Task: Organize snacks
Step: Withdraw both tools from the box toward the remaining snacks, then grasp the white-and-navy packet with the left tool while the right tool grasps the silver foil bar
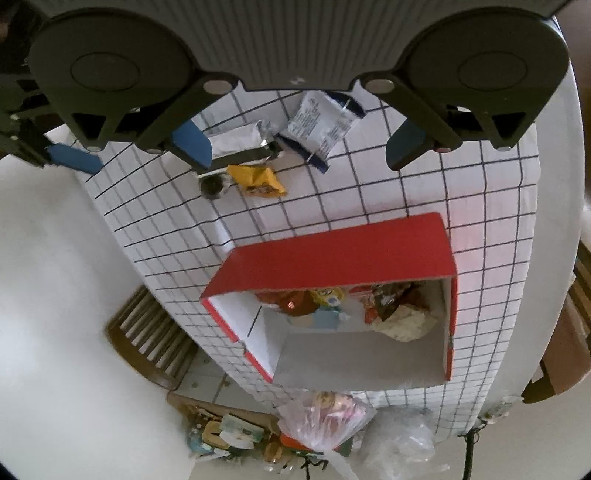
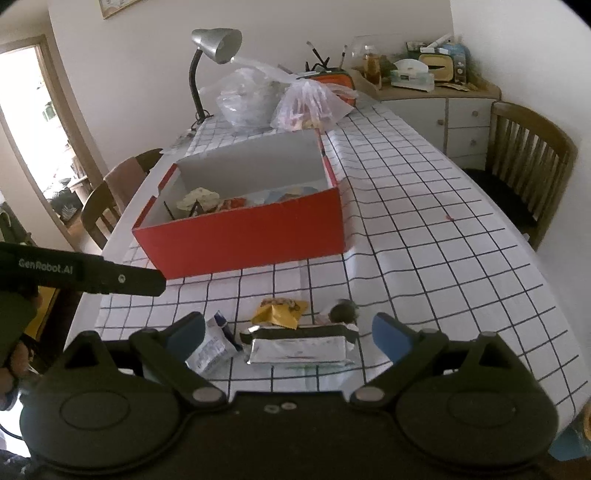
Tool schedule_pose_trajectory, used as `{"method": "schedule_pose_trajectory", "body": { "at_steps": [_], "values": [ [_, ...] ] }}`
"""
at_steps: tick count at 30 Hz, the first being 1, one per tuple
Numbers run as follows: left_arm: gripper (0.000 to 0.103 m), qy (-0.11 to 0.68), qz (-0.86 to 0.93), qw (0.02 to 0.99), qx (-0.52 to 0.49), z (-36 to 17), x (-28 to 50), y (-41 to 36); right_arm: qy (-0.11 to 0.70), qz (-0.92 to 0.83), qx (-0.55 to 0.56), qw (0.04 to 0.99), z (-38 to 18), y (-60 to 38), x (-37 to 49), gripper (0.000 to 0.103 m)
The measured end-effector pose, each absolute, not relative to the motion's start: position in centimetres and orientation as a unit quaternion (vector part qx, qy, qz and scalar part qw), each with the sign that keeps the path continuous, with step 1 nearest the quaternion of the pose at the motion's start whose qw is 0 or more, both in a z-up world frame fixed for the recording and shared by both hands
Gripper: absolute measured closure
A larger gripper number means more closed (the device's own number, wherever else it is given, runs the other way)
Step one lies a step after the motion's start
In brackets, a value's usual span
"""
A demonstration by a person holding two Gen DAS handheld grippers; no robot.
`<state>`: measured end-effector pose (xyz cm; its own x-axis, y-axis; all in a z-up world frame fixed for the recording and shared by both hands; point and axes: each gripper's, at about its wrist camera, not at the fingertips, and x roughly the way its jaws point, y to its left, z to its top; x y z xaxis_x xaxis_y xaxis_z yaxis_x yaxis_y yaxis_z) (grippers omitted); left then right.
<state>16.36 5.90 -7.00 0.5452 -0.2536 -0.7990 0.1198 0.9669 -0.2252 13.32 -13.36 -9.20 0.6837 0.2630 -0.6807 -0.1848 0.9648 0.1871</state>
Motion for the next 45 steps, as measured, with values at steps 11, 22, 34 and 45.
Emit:
{"method": "schedule_pose_trajectory", "body": {
  "at_steps": [11,22,34,45],
  "values": [
    [0.002,0.499,-0.052,0.863,-0.065,-10.8,15.9,7.7,0.404,0.168,-0.029,0.899,-11.4,-11.8,15.4,0.006],
    [0.002,0.535,-0.131,0.835,0.015,-14.3,17.1,5.3,0.427,0.283,-0.171,0.842,-14.6,-9.3,18.7,0.007],
    [0.003,0.551,-0.175,0.813,0.067,-16.7,20.3,2.7,0.448,0.366,-0.249,0.777,-17.5,-9.0,22.4,0.025],
    [0.021,0.556,-0.187,0.807,0.07,-17.0,20.7,2.3,0.458,0.405,-0.267,0.745,-18.3,-8.6,23.0,0.043]
  ]
}}
